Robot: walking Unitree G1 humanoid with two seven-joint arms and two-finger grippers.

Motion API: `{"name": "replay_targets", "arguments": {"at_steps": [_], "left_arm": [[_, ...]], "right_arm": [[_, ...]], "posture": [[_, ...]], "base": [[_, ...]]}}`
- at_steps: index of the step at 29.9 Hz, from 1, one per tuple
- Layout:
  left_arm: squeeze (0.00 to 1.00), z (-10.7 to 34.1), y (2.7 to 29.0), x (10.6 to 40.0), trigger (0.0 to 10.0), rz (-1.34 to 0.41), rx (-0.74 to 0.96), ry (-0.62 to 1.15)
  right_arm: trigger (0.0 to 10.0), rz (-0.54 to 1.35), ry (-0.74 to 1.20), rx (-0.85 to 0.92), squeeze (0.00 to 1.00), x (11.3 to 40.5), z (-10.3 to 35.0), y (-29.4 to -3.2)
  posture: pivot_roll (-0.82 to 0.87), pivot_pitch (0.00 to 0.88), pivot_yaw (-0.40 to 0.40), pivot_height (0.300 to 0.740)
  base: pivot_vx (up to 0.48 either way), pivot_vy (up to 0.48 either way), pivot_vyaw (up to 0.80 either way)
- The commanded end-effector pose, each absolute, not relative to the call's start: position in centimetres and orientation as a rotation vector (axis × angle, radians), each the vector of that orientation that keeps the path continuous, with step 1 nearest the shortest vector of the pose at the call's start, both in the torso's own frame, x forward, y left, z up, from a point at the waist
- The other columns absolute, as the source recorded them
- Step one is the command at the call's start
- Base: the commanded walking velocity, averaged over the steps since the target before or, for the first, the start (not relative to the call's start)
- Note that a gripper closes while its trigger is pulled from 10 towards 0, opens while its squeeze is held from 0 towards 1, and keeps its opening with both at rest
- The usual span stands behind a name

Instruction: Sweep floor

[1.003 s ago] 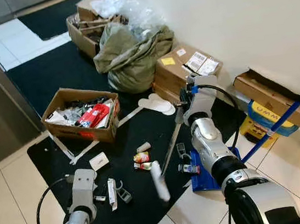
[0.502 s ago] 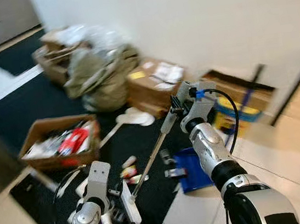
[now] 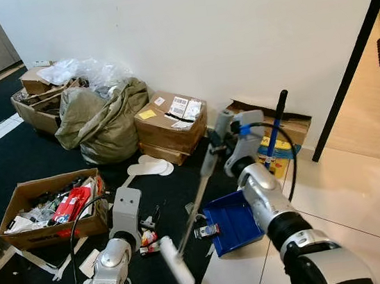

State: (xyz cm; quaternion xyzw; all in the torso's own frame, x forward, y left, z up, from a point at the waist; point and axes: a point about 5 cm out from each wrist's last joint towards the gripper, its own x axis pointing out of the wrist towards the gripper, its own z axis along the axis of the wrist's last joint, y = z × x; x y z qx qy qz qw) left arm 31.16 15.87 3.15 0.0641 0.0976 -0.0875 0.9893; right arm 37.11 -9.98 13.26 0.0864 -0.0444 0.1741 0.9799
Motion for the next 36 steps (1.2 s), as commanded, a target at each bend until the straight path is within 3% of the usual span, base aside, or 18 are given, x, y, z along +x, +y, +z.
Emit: {"name": "replay_targets", "arguments": {"at_steps": [1,15,36], "left_arm": [[0.00,3.6,16.1,31.4,10.0,-0.164,0.119,0.170],[0.00,5.4,15.5,32.7,10.0,-0.162,0.089,0.096],[0.00,5.1,14.6,32.4,10.0,-0.170,0.050,0.084]], "right_arm": [[10.0,0.361,-0.132,0.176,0.00,37.2,14.2,-9.9],[10.0,0.437,-0.123,0.115,0.00,36.8,13.7,-8.8],[10.0,0.512,-0.117,0.034,0.00,36.6,13.7,-8.2]], "posture": [[-0.03,0.025,0.037,0.740],[-0.03,0.009,0.024,0.740],[-0.02,0.000,-0.006,0.740]], "base": [[0.000,0.000,0.00],[0.000,0.000,0.00],[0.248,0.000,0.00]]}}
